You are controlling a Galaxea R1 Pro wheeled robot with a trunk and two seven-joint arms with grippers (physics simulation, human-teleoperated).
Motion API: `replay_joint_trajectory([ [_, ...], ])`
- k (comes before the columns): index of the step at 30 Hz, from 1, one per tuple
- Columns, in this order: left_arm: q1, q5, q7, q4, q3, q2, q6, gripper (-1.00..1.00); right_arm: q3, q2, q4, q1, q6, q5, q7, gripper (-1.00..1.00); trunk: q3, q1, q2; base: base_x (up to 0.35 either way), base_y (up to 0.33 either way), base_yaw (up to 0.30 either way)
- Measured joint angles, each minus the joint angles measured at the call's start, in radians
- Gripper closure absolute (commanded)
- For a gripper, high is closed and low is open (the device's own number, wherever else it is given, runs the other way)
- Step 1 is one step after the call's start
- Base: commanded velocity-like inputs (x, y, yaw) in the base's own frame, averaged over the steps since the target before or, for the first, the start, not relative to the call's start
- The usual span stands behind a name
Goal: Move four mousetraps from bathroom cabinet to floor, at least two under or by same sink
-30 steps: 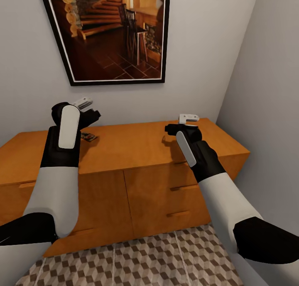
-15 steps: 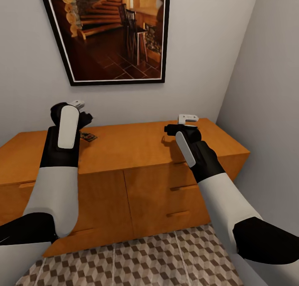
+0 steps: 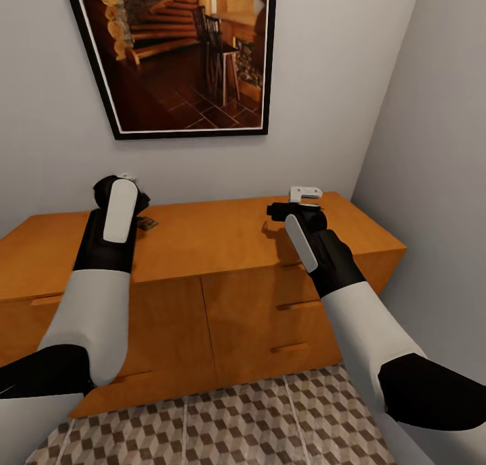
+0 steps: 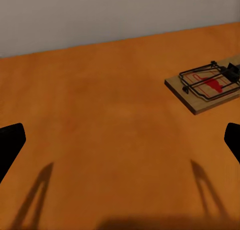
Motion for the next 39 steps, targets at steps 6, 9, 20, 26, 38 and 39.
replay_joint_trajectory([
  [6, 0.000, 0.001, 0.003, 0.037, -0.002, 0.000, -0.043, -1.00, 0.000, 0.000, 0.000, 0.000, 0.000, 0.000, 0.000, -1.00, 0.000, 0.000, 0.000, 0.000, 0.000, 0.000],
  [9, 0.000, 0.001, 0.005, 0.051, -0.003, 0.000, -0.057, -1.00, 0.000, 0.000, 0.000, 0.000, 0.000, 0.000, 0.000, -1.00, 0.000, 0.000, 0.000, 0.000, 0.000, 0.000],
  [20, 0.000, 0.002, 0.025, 0.072, -0.004, -0.004, -0.070, -1.00, 0.000, 0.000, 0.000, 0.000, 0.000, 0.000, 0.000, -1.00, 0.000, 0.000, 0.000, 0.000, 0.000, 0.000],
  [26, 0.000, 0.004, 0.030, 0.064, -0.006, -0.007, -0.071, -1.00, 0.000, 0.000, 0.000, 0.000, 0.000, 0.000, 0.000, -1.00, 0.000, 0.000, 0.000, 0.000, 0.000, 0.000],
  [38, 0.000, 0.004, 0.032, 0.058, -0.027, -0.008, -0.072, -1.00, 0.000, -0.002, -0.003, 0.000, 0.002, 0.000, 0.000, -1.00, 0.000, 0.000, 0.000, 0.000, 0.000, 0.000],
  [39, 0.000, 0.004, 0.031, 0.059, -0.028, -0.008, -0.073, -1.00, 0.000, -0.002, -0.003, 0.000, 0.002, 0.000, 0.000, -1.00, 0.000, 0.000, 0.000, 0.000, 0.000, 0.000],
])
